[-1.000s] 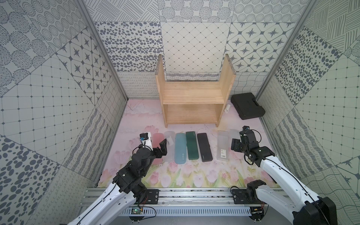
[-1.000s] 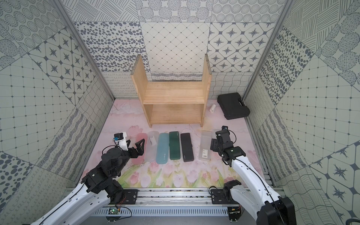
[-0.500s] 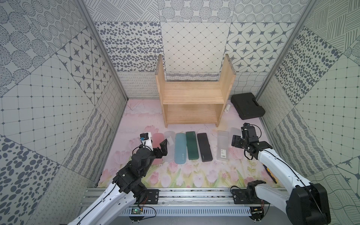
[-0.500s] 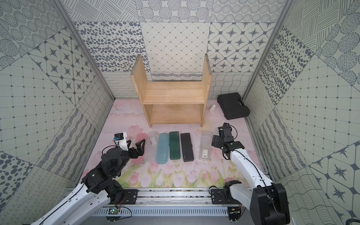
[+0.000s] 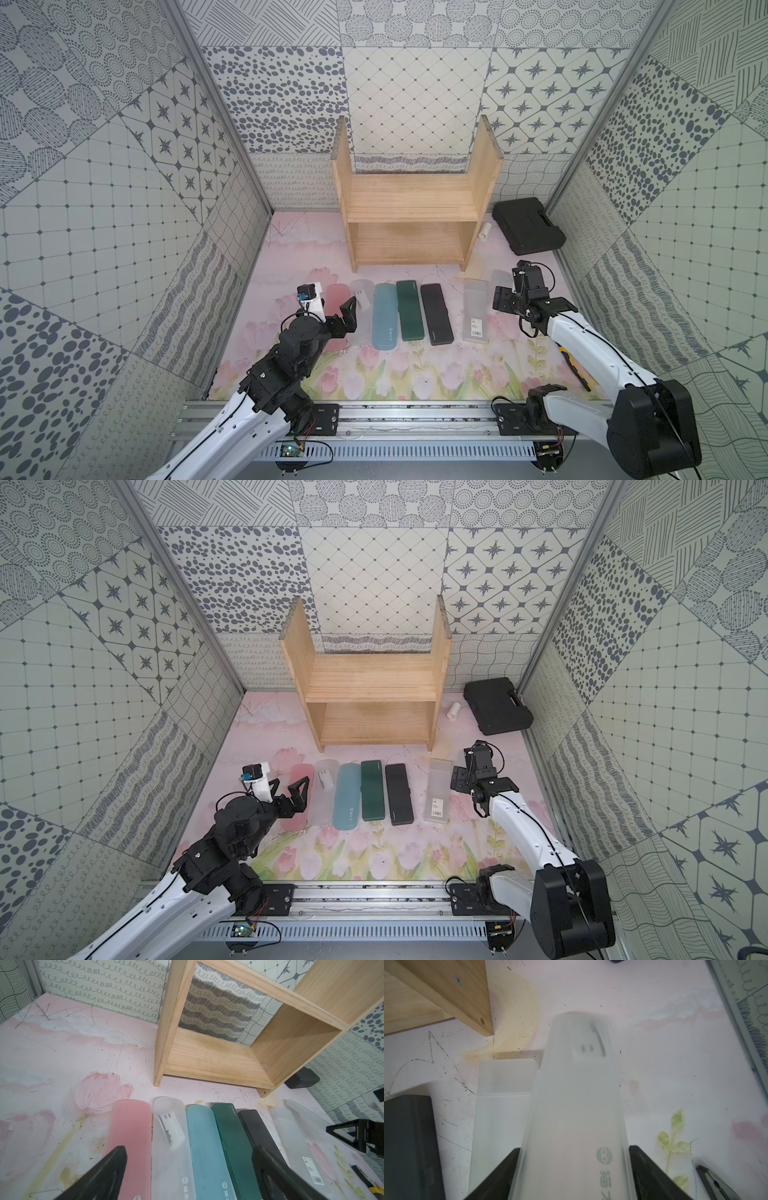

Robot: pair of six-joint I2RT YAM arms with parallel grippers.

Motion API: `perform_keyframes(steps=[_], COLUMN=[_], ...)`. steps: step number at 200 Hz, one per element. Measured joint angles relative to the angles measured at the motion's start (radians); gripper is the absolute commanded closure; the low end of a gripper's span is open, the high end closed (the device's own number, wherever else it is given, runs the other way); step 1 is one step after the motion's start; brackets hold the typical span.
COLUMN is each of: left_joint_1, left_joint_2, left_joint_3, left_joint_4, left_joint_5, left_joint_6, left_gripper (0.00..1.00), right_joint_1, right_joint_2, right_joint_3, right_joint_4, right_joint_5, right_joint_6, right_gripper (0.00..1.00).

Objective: Remove the pencil cases from the shelf
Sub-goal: Place the pencil case at the center of the board.

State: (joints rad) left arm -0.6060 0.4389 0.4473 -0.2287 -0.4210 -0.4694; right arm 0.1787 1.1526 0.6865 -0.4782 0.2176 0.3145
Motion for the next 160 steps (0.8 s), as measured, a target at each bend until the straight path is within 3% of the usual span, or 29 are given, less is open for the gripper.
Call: perform_keyframes(steps=[160], left_joint_1=[0.000], left_joint_2=[-0.008], left_joint_3=[-0.005], left_joint_4=[0.000], left_joint_5=[0.000], left_joint_6=[0.000], left_gripper=[0.01], right_joint_1=[0.000], right_joint_2=[0.146], right_joint_3=[0.085], right_joint_4=[0.042], right_joint_5=[0.014], right_joint_6=[0.021], right_gripper=[0.25])
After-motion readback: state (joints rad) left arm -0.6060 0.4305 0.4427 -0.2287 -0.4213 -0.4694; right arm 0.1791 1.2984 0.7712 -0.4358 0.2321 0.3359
